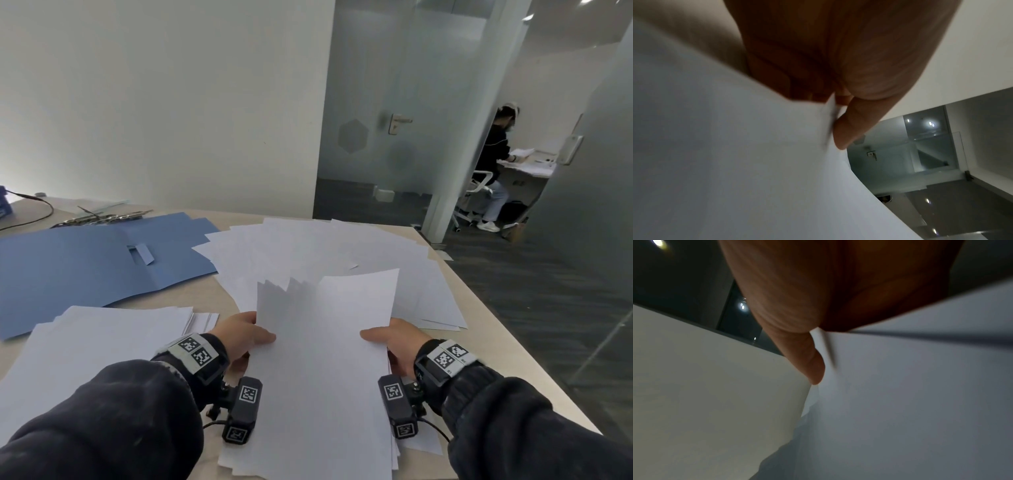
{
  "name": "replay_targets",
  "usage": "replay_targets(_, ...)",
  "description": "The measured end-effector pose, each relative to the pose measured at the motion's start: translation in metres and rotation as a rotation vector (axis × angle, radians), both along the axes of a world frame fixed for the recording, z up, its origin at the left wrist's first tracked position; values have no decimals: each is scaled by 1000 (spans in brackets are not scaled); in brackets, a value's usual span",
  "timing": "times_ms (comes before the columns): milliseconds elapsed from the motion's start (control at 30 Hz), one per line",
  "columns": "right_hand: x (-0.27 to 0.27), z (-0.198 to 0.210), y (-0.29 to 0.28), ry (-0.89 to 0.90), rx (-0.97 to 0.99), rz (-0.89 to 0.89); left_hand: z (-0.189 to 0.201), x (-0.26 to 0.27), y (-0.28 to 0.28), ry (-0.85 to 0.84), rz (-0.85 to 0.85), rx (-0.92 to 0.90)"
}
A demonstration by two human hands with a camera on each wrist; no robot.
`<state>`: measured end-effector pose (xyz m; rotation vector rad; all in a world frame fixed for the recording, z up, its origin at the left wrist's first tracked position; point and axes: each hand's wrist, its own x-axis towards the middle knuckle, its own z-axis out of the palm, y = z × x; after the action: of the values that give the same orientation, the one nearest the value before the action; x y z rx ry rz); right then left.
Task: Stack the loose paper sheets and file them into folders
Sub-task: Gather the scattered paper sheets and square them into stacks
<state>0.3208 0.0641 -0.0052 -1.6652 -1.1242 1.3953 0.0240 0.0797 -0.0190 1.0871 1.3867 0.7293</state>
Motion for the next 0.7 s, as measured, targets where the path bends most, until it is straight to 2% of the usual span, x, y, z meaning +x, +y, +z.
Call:
replay_targets(133, -13, -4, 2, 11, 0, 66, 7, 7, -5, 24, -50, 13)
replay_targets(333, -20, -7, 4, 22, -72, 9, 10, 12, -10, 2, -85, 52)
replay_targets(467, 2, -44, 32, -64, -121, 103, 9, 11, -10, 7, -79, 59)
replay_targets(533, 1, -33, 27, -146, -110, 125, 9, 12, -11, -9, -34, 58)
replay_targets(600, 2, -19, 21, -233, -47, 66, 5, 12, -9, -50, 55, 52)
replay_targets(700, 22, -15, 26, -243, 23, -126, -1, 9, -5, -70, 172, 63)
